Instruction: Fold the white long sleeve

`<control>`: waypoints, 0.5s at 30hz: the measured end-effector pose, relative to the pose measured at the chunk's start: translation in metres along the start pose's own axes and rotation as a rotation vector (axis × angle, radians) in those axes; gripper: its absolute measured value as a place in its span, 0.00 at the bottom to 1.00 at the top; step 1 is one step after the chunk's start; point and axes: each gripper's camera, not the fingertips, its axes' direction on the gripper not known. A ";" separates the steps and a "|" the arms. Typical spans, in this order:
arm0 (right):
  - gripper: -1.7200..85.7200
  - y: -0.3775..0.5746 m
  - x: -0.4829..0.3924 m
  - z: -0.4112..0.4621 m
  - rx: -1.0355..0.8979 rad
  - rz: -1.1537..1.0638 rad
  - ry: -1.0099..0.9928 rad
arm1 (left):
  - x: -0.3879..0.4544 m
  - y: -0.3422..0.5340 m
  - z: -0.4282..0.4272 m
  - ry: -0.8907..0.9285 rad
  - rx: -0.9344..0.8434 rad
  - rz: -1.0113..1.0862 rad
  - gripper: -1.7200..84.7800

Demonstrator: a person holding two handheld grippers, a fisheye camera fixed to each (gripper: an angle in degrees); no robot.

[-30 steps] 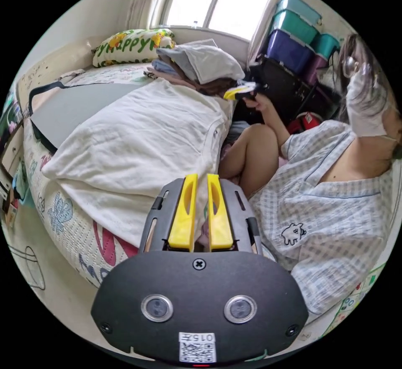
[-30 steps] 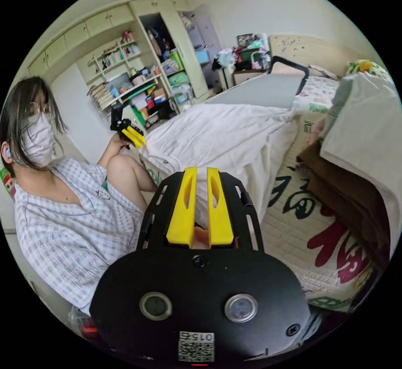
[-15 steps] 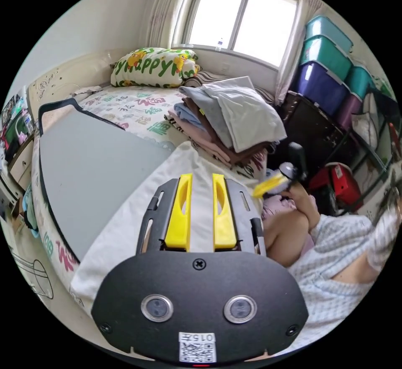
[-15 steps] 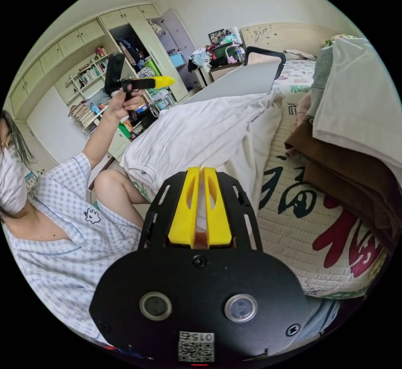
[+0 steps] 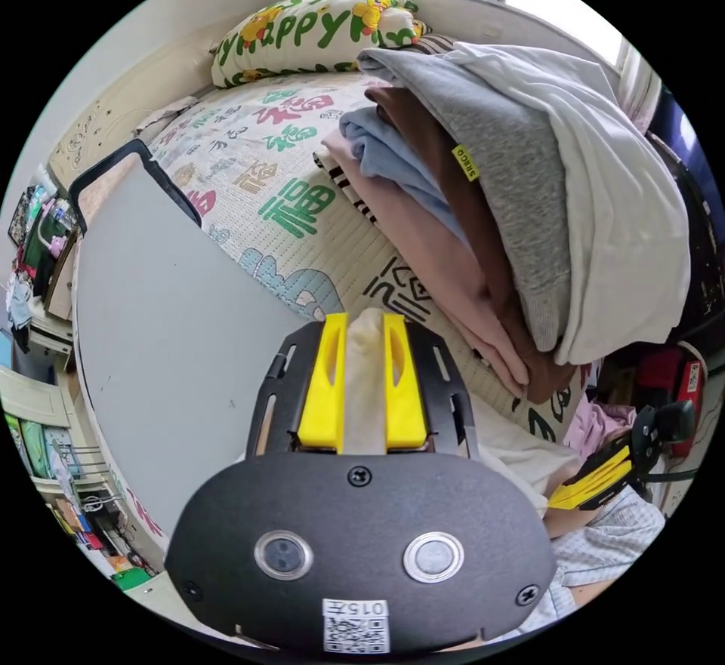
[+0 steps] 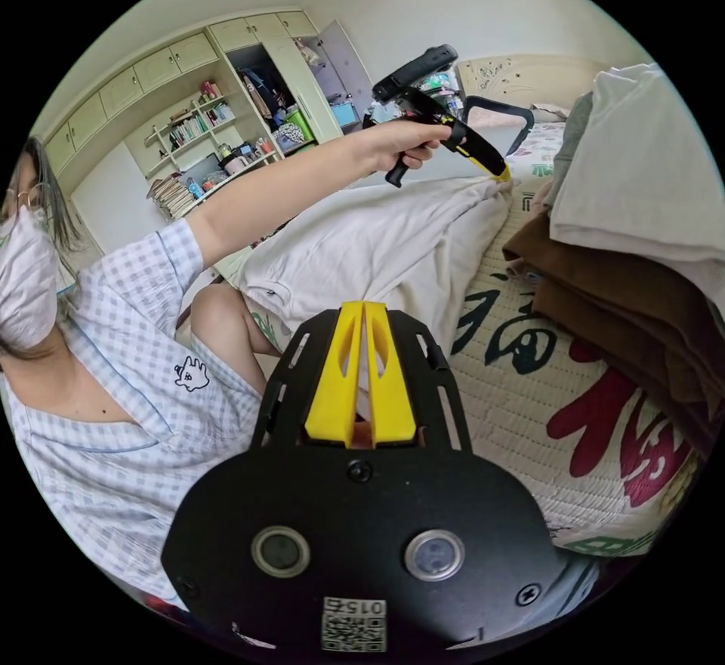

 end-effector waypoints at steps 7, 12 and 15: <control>0.01 0.007 -0.006 -0.006 -0.015 -0.047 -0.011 | 0.000 -0.011 -0.006 -0.033 -0.016 -0.007 0.02; 0.01 0.008 0.002 -0.005 0.000 -0.020 -0.041 | -0.007 -0.008 -0.018 0.234 -0.004 -0.017 0.05; 0.01 0.007 0.005 -0.003 -0.007 -0.014 -0.050 | 0.006 -0.010 -0.005 0.155 -0.110 0.029 0.08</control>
